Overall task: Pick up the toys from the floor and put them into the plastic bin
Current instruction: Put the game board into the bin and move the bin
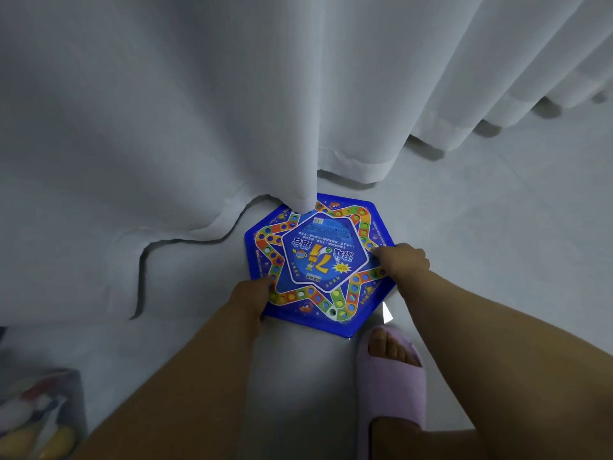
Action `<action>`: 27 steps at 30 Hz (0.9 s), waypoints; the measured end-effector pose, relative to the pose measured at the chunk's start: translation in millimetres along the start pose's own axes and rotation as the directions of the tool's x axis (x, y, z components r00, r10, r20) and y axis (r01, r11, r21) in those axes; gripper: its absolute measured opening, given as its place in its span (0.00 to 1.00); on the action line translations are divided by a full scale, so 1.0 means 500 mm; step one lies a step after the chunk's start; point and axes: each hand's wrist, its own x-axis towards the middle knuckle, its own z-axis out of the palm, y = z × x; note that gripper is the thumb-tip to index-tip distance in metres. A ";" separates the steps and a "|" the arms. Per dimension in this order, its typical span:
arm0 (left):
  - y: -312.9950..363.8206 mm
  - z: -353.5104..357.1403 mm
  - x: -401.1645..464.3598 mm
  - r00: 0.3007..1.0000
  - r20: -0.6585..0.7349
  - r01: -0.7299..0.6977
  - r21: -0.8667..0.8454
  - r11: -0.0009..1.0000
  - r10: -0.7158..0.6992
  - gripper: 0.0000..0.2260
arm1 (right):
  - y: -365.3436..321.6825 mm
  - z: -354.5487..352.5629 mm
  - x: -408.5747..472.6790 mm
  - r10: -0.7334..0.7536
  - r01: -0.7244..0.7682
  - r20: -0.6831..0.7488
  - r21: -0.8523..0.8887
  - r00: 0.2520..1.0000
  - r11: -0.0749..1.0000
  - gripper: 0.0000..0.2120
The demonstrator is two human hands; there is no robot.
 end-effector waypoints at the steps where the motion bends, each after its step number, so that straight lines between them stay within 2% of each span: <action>1: 0.000 -0.015 -0.006 1.000 -0.018 -0.011 -0.017 1.000 0.011 0.17 | -0.010 0.004 -0.012 -0.012 0.012 0.007 0.022 1.000 1.000 0.27; 3: 0.001 -0.047 -0.026 0.999 -0.029 -0.026 -0.069 0.997 0.025 0.19 | -0.027 0.014 -0.031 -0.027 0.021 0.048 0.122 0.999 0.992 0.25; 6: 0.000 -0.103 -0.060 0.998 -0.032 -0.057 -0.098 0.994 0.054 0.13 | -0.044 0.024 -0.086 -0.074 0.039 0.132 0.248 0.988 0.968 0.17; 10: -0.006 -0.197 -0.129 0.987 -0.090 -0.140 -0.077 0.987 0.133 0.14 | -0.055 0.048 -0.174 -0.145 0.094 0.186 0.261 0.972 0.961 0.16; 15: -0.040 -0.322 -0.218 0.958 -0.242 -0.173 -0.062 0.983 0.153 0.18 | -0.074 0.094 -0.299 -0.262 0.205 0.234 0.242 0.936 0.948 0.17; 21: -0.111 -0.452 -0.339 0.892 -0.431 -0.177 -0.061 0.982 0.134 0.19 | -0.093 0.146 -0.449 -0.395 0.316 0.264 0.294 0.880 0.902 0.17; 27: -0.226 -0.576 -0.435 0.778 -0.617 -0.236 -0.108 0.966 0.121 0.21 | -0.110 0.196 -0.614 -0.546 0.429 0.264 0.391 0.795 0.814 0.15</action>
